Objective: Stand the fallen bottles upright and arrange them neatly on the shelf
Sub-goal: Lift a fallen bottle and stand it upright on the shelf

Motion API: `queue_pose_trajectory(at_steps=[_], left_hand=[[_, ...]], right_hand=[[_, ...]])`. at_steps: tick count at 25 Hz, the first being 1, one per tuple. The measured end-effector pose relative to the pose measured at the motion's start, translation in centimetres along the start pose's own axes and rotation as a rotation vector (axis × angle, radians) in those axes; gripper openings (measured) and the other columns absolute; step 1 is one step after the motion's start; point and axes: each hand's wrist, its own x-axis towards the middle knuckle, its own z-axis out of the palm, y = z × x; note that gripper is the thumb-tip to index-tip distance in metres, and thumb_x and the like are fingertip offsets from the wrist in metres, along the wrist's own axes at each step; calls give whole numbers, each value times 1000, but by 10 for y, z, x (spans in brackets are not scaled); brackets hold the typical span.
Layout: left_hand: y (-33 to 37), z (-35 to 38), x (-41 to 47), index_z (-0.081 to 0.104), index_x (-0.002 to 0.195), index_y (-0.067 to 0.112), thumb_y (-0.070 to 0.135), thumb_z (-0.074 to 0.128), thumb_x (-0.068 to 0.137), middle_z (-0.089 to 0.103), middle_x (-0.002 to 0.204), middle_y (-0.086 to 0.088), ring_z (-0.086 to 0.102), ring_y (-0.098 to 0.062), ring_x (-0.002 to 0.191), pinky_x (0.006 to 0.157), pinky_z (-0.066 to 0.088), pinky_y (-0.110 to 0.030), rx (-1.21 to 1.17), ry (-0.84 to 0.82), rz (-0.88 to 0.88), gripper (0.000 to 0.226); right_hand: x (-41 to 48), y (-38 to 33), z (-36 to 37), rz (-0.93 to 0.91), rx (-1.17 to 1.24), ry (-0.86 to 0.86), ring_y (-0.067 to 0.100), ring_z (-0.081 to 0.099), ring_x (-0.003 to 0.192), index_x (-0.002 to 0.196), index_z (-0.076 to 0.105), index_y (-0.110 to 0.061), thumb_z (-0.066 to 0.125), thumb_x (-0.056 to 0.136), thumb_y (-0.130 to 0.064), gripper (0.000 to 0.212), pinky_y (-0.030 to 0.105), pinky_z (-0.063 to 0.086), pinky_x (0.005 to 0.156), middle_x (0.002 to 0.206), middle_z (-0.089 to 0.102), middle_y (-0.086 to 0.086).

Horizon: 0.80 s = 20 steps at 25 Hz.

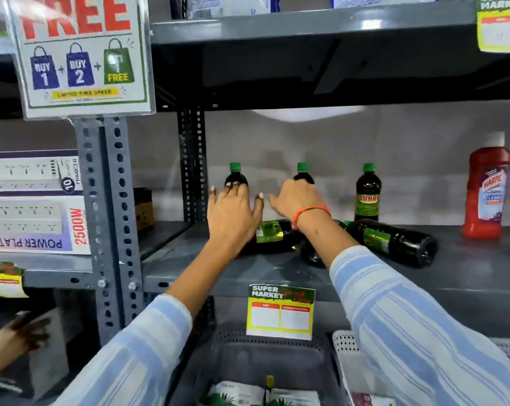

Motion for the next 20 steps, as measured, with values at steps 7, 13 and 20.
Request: queue_pose_trajectory(at_steps=[7,13,20], left_hand=[[-66,3,-60,62,85,8,49,37,93,70,91,-14,62,-33,91,90,43,-43,24,-105,22,48],[-91,6,-86,50,58,12,66,10,84,54,54,-2,52,-24,50,45,33,-27,0,-108,37,72],[-100,13,-101,57,63,11,54,29,90,65,59,-6,62,-27,55,51,42,-29,62,-26,176,58]], right_hand=[[21,-1,67,352,0,-401,38,56,119,134,45,-8,49,74,-66,83,46,48,100,142,46,20],[43,0,96,546,37,-402,44,50,126,139,34,-19,48,49,-84,112,52,30,112,137,52,25],[35,-10,99,531,154,-338,48,39,129,136,37,-18,61,43,-80,114,50,56,86,145,37,22]])
